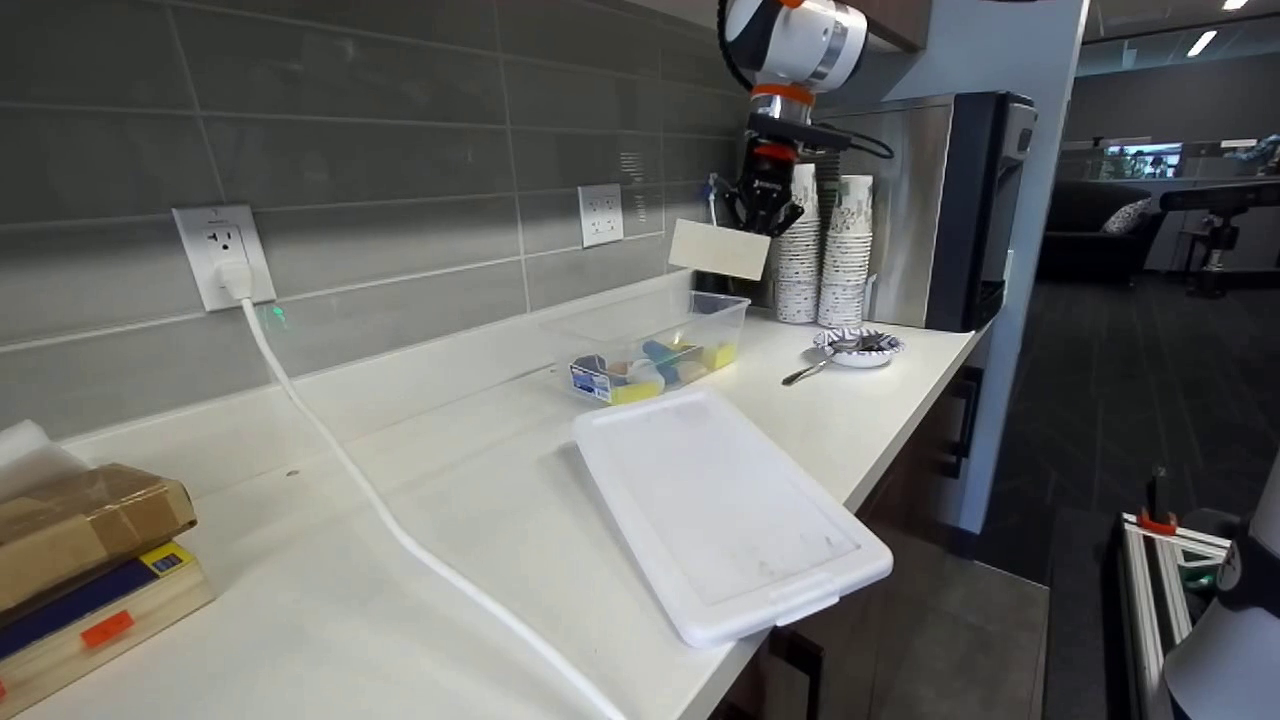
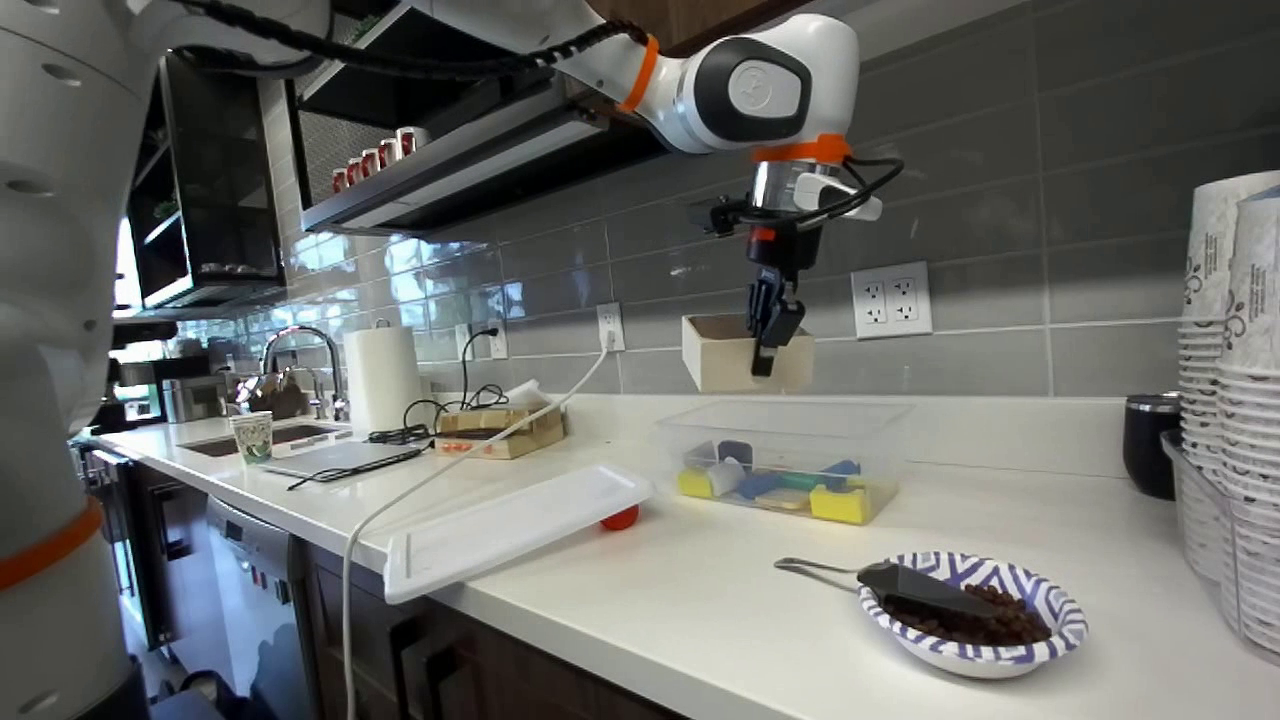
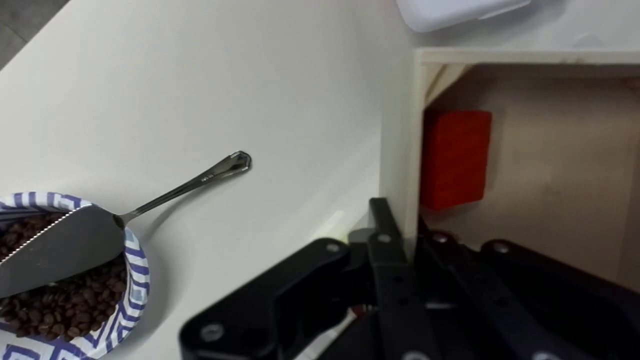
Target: Place the wooden box in the tote
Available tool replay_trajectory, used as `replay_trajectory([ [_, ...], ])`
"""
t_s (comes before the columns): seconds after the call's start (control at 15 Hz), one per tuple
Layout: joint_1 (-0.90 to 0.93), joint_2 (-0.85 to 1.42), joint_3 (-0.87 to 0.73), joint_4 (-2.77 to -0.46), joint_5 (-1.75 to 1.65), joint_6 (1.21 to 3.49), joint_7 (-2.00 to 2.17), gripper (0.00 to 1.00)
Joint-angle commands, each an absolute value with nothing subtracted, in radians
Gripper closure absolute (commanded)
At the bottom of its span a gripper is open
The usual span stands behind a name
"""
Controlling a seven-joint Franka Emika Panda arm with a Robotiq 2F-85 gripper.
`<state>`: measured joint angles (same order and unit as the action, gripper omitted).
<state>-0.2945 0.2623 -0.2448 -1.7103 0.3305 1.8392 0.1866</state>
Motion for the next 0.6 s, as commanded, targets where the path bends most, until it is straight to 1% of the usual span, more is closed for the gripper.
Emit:
replay_trajectory([
  [0.0, -0.301, 0.372, -0.239, -1.565, 0.368, 1.789, 0.296, 0.98],
  [0.53, -0.312, 0.532, -0.205, -1.433, 0.418, 1.842, 0.379, 0.98],
])
